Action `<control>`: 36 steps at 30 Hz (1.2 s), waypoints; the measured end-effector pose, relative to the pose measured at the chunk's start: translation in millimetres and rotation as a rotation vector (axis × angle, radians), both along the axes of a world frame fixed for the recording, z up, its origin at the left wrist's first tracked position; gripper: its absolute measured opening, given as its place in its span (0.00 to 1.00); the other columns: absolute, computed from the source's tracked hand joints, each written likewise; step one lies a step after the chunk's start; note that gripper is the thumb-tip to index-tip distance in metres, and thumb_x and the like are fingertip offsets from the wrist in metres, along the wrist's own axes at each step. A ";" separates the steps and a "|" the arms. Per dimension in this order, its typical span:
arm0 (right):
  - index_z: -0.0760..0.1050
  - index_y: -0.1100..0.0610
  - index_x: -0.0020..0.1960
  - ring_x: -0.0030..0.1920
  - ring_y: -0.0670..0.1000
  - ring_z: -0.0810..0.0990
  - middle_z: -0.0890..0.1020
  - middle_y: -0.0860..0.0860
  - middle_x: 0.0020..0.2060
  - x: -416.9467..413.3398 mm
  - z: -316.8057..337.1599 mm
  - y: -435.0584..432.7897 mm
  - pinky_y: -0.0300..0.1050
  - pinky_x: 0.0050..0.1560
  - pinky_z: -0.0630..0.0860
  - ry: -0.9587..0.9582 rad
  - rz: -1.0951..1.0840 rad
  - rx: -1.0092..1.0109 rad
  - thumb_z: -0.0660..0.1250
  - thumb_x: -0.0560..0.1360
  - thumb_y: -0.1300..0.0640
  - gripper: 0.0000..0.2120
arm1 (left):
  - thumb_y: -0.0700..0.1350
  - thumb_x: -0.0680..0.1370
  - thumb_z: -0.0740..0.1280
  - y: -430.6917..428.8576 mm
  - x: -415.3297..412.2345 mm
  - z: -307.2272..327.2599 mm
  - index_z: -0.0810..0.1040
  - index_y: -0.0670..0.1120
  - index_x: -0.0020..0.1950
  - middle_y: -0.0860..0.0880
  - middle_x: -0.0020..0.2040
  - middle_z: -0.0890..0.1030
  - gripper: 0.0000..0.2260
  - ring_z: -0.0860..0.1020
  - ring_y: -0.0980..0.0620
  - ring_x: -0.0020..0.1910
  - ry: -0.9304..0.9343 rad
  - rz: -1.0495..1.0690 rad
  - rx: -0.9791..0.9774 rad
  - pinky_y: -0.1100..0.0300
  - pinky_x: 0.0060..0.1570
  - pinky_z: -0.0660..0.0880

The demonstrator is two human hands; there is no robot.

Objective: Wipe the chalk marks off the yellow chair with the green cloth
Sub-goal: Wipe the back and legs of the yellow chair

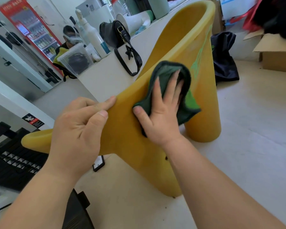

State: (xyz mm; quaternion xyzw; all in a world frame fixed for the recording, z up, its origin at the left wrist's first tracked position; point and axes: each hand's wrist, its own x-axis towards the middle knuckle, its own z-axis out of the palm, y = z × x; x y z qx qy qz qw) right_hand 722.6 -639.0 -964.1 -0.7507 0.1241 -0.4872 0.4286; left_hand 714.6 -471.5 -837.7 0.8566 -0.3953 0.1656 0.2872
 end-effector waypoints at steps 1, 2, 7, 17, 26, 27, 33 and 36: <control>0.37 0.30 0.76 0.79 0.67 0.35 0.34 0.53 0.80 5.6 -1.7 -9.8 0.67 0.75 0.39 -0.045 -0.034 0.025 0.48 0.75 0.24 0.36 | 0.55 0.80 0.54 -0.5 -0.6 0.2 0.80 0.57 0.64 0.54 0.46 0.75 0.19 0.72 0.56 0.48 0.001 0.000 0.000 0.71 0.44 0.65; 0.38 0.32 0.78 0.80 0.67 0.36 0.37 0.55 0.81 10.9 -4.5 -13.8 0.68 0.75 0.39 -0.075 -0.046 0.107 0.48 0.74 0.23 0.38 | 0.54 0.80 0.55 -1.1 -1.2 0.3 0.80 0.56 0.64 0.53 0.45 0.75 0.19 0.72 0.56 0.48 0.001 -0.001 -0.003 0.73 0.43 0.65; 0.34 0.45 0.81 0.81 0.59 0.37 0.35 0.52 0.81 7.7 -12.1 44.3 0.67 0.78 0.44 0.104 0.045 0.632 0.43 0.76 0.32 0.39 | 0.53 0.80 0.55 -1.5 -1.7 -0.3 0.81 0.55 0.63 0.50 0.45 0.76 0.19 0.72 0.55 0.47 -0.003 0.010 -0.011 0.73 0.42 0.64; 0.36 0.28 0.74 0.80 0.59 0.45 0.36 0.49 0.82 -8.0 21.6 57.6 0.59 0.77 0.46 -0.036 -0.007 0.376 0.44 0.79 0.38 0.27 | 0.54 0.80 0.53 0.1 -3.8 1.5 0.80 0.55 0.63 0.51 0.45 0.76 0.19 0.72 0.58 0.47 -0.034 -0.008 0.007 0.74 0.43 0.64; 0.50 0.55 0.82 0.80 0.62 0.34 0.34 0.58 0.80 -22.1 -64.1 123.4 0.63 0.79 0.42 0.451 0.059 0.546 0.39 0.77 0.34 0.40 | 0.54 0.81 0.53 0.1 -3.3 1.8 0.80 0.56 0.63 0.49 0.46 0.76 0.19 0.71 0.57 0.47 -0.055 0.021 0.021 0.74 0.43 0.63; 0.51 0.55 0.82 0.79 0.62 0.30 0.29 0.58 0.79 -29.0 -64.5 140.6 0.64 0.79 0.41 0.478 0.093 0.496 0.40 0.78 0.33 0.39 | 0.53 0.81 0.53 0.9 -3.5 1.2 0.80 0.55 0.63 0.49 0.46 0.76 0.19 0.71 0.57 0.47 -0.066 0.020 0.020 0.74 0.43 0.64; 0.42 0.40 0.81 0.80 0.55 0.49 0.42 0.48 0.83 -5.4 -36.5 103.5 0.58 0.77 0.46 0.229 -0.025 0.547 0.40 0.80 0.38 0.30 | 0.50 0.82 0.58 -13.5 -8.0 -13.7 0.81 0.48 0.65 0.46 0.47 0.81 0.17 0.75 0.48 0.48 -0.301 0.116 -0.011 0.52 0.51 0.71; 0.53 0.47 0.82 0.79 0.55 0.59 0.57 0.49 0.82 7.2 -76.0 67.8 0.56 0.79 0.52 0.163 -0.086 0.628 0.42 0.82 0.41 0.29 | 0.53 0.80 0.60 -25.8 -11.4 -18.3 0.79 0.50 0.68 0.45 0.51 0.79 0.19 0.74 0.44 0.52 -0.437 0.199 0.103 0.48 0.57 0.68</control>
